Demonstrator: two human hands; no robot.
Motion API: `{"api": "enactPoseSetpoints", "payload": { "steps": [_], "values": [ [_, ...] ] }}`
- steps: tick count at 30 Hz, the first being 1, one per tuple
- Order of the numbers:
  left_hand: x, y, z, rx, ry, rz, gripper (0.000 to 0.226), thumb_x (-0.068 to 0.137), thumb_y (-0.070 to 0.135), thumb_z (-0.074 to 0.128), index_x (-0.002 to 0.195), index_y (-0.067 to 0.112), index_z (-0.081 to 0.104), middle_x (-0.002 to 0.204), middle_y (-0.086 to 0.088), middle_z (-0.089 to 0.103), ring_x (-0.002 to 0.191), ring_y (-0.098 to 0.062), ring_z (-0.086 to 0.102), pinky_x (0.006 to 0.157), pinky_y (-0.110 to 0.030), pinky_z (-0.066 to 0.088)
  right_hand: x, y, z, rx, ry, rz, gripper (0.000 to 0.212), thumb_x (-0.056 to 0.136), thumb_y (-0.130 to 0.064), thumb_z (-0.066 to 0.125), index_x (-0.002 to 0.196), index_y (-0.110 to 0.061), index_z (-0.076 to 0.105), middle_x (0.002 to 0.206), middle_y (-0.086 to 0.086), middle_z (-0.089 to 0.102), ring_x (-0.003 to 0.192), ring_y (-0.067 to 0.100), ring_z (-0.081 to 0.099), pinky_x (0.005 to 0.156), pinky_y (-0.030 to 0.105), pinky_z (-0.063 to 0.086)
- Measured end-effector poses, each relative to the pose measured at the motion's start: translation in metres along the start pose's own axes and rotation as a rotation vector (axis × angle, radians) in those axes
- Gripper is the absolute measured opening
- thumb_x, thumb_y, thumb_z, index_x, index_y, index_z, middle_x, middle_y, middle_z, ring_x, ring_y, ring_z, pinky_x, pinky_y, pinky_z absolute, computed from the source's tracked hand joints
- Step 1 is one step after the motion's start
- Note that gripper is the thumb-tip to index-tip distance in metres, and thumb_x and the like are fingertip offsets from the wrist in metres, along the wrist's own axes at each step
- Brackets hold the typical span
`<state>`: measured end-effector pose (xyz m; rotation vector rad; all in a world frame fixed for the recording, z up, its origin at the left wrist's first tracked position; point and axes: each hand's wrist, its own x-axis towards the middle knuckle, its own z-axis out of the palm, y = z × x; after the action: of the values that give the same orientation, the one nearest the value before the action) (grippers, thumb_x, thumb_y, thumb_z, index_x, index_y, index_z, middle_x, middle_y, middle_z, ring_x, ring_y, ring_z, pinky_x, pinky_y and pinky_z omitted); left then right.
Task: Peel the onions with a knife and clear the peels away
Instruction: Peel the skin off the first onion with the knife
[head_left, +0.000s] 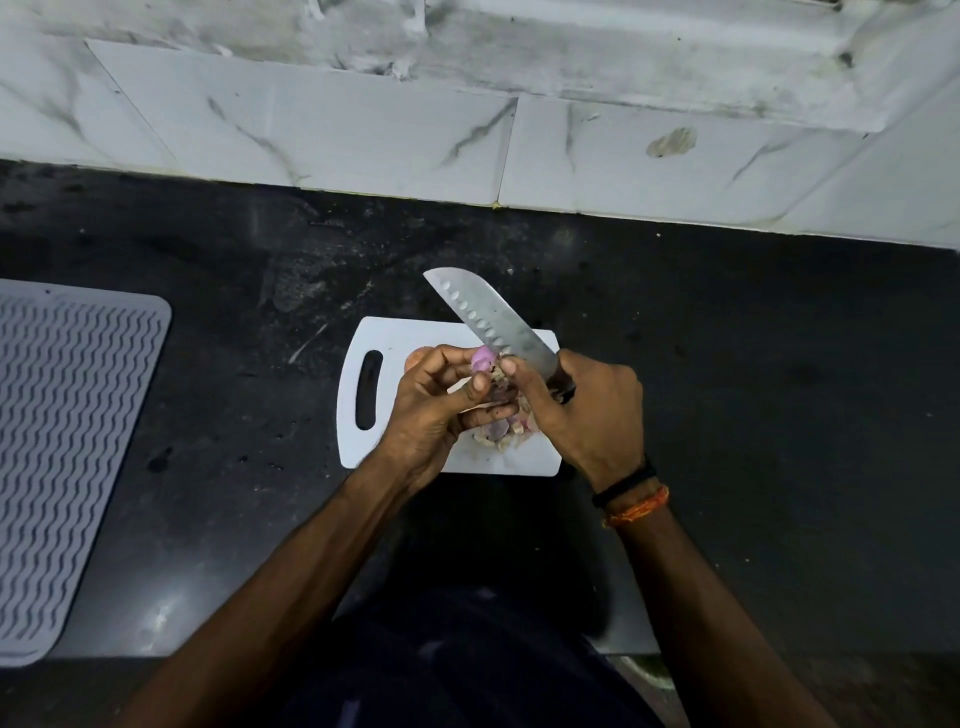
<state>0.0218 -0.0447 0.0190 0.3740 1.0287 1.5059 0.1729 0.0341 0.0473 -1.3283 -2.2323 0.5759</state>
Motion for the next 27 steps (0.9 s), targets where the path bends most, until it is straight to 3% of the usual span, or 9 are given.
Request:
{"api": "enactPoseSetpoints", "payload": {
  "steps": [6,10,12,14,16,18,22,25,27],
  "values": [
    [0.001,-0.001,-0.003,0.082,0.049,0.050,0.061,0.076,0.026,0.082,0.131,0.010,0.060,0.133,-0.028,0.058,0.111,-0.046,0.066,0.083,-0.053,0.059,0.003,-0.003,-0.001,0.064,-0.113,0.103,0.064,0.082,-0.077,0.052,0.061,-0.017,0.062,0.051,-0.012,0.051,0.045,0.006,0.049,0.048,0.017,0.033],
    [0.001,-0.002,-0.001,0.031,0.102,0.051,0.053,0.074,0.024,0.085,0.121,0.007,0.067,0.133,-0.034,0.053,0.106,-0.042,0.069,0.078,-0.043,0.060,0.005,-0.008,-0.008,0.365,-0.250,0.189,0.071,0.079,-0.072,0.062,0.060,-0.003,0.062,0.054,0.009,0.059,0.053,0.028,0.057,0.051,0.042,0.046],
    [0.000,-0.002,0.000,0.019,0.104,0.052,0.051,0.080,0.021,0.081,0.125,0.004,0.064,0.133,-0.034,0.054,0.106,-0.041,0.069,0.079,-0.041,0.059,0.005,-0.010,-0.011,0.535,-0.269,0.260,0.067,0.078,-0.066,0.067,0.064,-0.001,0.066,0.063,0.013,0.067,0.061,0.034,0.065,0.054,0.046,0.051],
    [-0.001,-0.001,0.001,0.018,0.104,0.048,0.053,0.082,0.016,0.075,0.130,-0.001,0.059,0.132,-0.033,0.057,0.103,-0.037,0.070,0.079,-0.039,0.060,0.007,-0.009,-0.013,0.602,-0.247,0.310,0.056,0.081,-0.058,0.072,0.062,-0.005,0.066,0.061,0.008,0.068,0.058,0.027,0.067,0.052,0.041,0.050],
    [-0.001,0.000,0.002,0.029,0.099,0.047,0.055,0.082,0.016,0.073,0.132,-0.002,0.057,0.130,-0.032,0.058,0.100,-0.034,0.071,0.078,-0.037,0.060,0.008,-0.005,-0.017,0.564,-0.222,0.291,0.048,0.083,-0.050,0.074,0.061,-0.009,0.065,0.057,0.002,0.064,0.053,0.017,0.062,0.051,0.039,0.047],
    [-0.001,0.001,0.002,0.045,0.100,0.046,0.057,0.081,0.021,0.075,0.132,0.000,0.058,0.132,-0.032,0.057,0.103,-0.036,0.071,0.079,-0.038,0.060,0.009,-0.002,-0.020,0.437,-0.229,0.255,0.046,0.082,-0.053,0.074,0.072,-0.008,0.070,0.062,0.005,0.066,0.058,0.019,0.065,0.055,0.046,0.053],
    [-0.002,0.001,0.002,0.021,0.096,0.013,0.062,0.082,0.035,0.076,0.132,0.003,0.058,0.136,-0.030,0.053,0.106,-0.039,0.069,0.083,-0.040,0.059,0.013,0.004,-0.023,0.282,-0.260,0.248,0.042,0.081,-0.047,0.077,0.085,-0.005,0.072,0.067,0.003,0.069,0.065,0.018,0.067,0.066,0.047,0.057],
    [-0.001,0.001,0.004,0.022,0.119,-0.023,0.026,0.087,0.027,0.064,0.107,0.013,0.072,0.111,-0.019,0.070,0.091,-0.028,0.074,0.077,-0.034,0.060,0.014,0.006,-0.023,0.251,-0.313,0.219,0.038,0.083,-0.044,0.077,0.088,-0.007,0.071,0.070,-0.002,0.070,0.069,0.014,0.068,0.066,0.043,0.058],
    [-0.001,0.002,0.007,0.021,0.114,-0.029,0.020,0.088,0.024,0.059,0.080,0.023,0.077,0.093,-0.008,0.076,0.083,-0.021,0.074,0.073,-0.031,0.060,0.014,0.005,-0.024,0.251,-0.334,0.189,0.026,0.085,-0.041,0.076,0.085,-0.016,0.070,0.070,-0.011,0.067,0.069,0.005,0.067,0.061,0.025,0.053]
  ]
}}
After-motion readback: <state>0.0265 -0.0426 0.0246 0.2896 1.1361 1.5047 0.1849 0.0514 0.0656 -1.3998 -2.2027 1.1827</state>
